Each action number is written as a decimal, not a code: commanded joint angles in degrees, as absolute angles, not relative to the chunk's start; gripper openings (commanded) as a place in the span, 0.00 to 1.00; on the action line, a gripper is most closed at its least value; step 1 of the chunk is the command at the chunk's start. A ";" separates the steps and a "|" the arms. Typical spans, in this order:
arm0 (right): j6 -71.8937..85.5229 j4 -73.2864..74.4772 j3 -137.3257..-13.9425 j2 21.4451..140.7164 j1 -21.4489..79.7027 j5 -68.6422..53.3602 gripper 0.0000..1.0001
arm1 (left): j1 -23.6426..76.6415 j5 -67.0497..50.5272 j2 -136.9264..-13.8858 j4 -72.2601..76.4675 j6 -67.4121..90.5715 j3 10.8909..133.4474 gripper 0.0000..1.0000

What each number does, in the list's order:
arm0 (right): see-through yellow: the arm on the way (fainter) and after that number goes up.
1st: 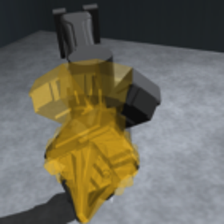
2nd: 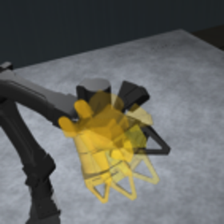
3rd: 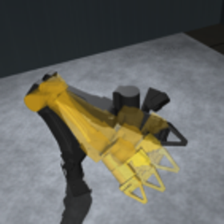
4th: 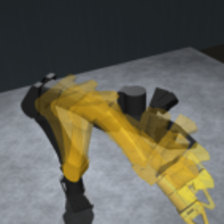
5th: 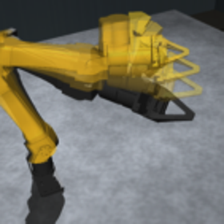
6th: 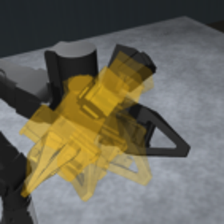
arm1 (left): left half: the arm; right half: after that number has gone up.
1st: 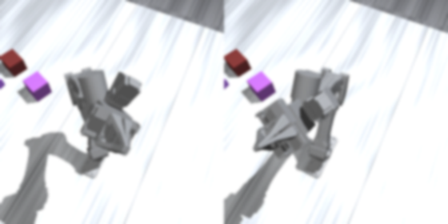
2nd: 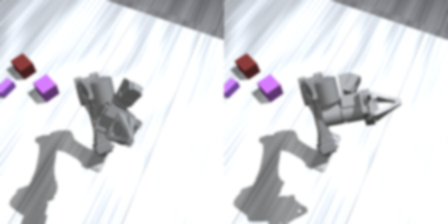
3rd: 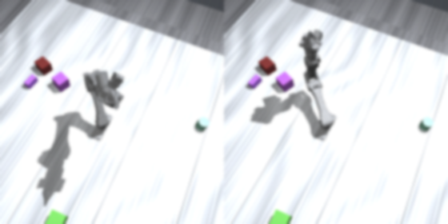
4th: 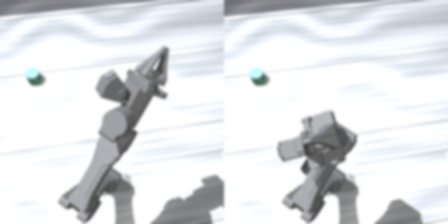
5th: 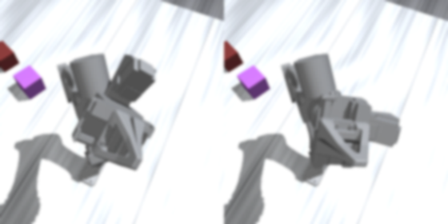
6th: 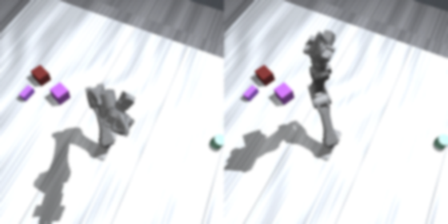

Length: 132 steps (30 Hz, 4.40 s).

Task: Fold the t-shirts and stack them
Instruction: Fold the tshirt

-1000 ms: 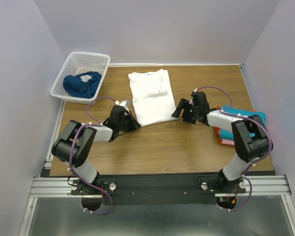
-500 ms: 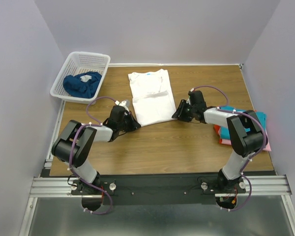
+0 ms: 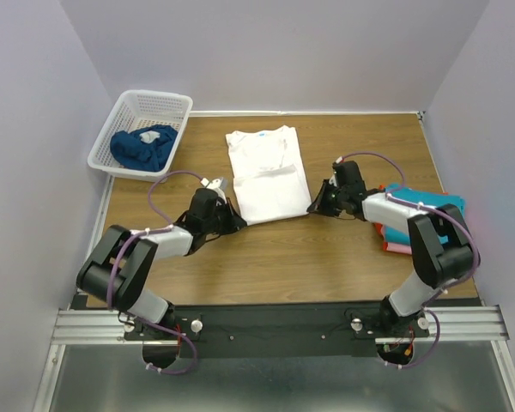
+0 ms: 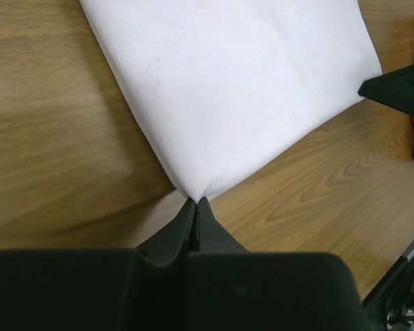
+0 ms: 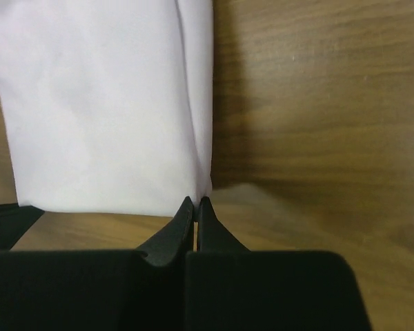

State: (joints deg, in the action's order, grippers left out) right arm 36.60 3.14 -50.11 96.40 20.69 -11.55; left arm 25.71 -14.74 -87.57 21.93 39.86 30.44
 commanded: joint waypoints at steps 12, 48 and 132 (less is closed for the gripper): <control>34.54 26.09 -45.60 63.56 21.80 -17.84 0.01 | 33.13 -7.30 -51.95 4.49 42.63 26.89 0.00; 33.22 24.70 -71.89 86.56 20.92 -3.07 0.01 | 26.11 2.11 -76.28 5.19 37.53 51.23 0.00; 28.83 13.97 -93.09 120.86 16.88 -21.36 1.00 | 21.45 -15.91 -109.96 16.79 34.19 69.79 0.98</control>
State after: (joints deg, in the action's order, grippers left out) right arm 31.75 13.32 -95.15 127.00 17.12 -21.39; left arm 21.39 -14.33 -115.39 15.20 34.92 70.17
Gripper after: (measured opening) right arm 0.998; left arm 0.979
